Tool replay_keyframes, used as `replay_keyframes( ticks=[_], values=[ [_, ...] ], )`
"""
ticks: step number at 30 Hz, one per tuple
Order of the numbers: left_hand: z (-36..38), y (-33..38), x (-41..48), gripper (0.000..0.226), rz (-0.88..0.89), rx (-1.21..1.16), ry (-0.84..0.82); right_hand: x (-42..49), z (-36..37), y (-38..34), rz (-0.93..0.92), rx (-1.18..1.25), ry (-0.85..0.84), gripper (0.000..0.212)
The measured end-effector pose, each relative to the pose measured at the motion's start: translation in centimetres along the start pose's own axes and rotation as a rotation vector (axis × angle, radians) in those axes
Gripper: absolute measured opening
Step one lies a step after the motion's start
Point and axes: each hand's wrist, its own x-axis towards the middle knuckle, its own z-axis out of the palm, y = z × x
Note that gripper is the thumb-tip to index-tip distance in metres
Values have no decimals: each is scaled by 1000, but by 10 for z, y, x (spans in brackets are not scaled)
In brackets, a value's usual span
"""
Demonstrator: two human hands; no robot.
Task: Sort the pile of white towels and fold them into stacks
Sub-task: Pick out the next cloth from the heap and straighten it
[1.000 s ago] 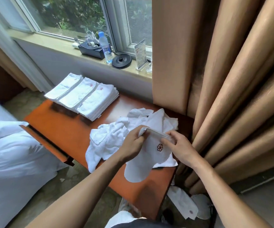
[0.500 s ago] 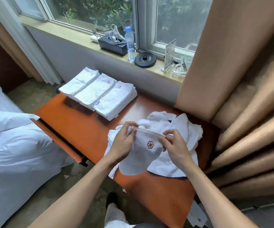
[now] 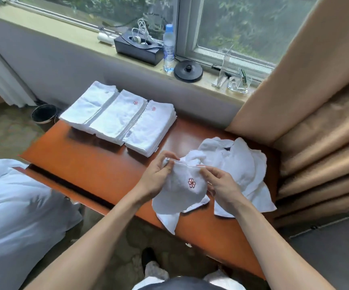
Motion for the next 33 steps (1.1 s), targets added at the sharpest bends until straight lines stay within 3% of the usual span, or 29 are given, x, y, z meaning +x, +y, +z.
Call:
replay_keyframes(
  ticks=[6,15,19,22,26,29,33],
  values=[
    [-34,5,-8,11,5,-39,9,-1,34,1,-75,129,73,27],
    [-55,30,-4,12,20,-52,258,35,55,-14,-221,-9,84,40],
    [-73,31,4,13,-2,13,361,56,74,-17,-232,-25,53,15],
    [-89,28,11,19,-8,13,391,63,88,-17,-254,-43,65,15],
    [-129,27,40,25,67,30,392,99,117,-34,-290,-20,86,35],
    [-167,17,58,24,103,58,353,121,145,-31,-220,-38,48,50],
    [-226,5,77,23,121,94,235,137,188,-19,-200,-135,85,30]
  ],
)
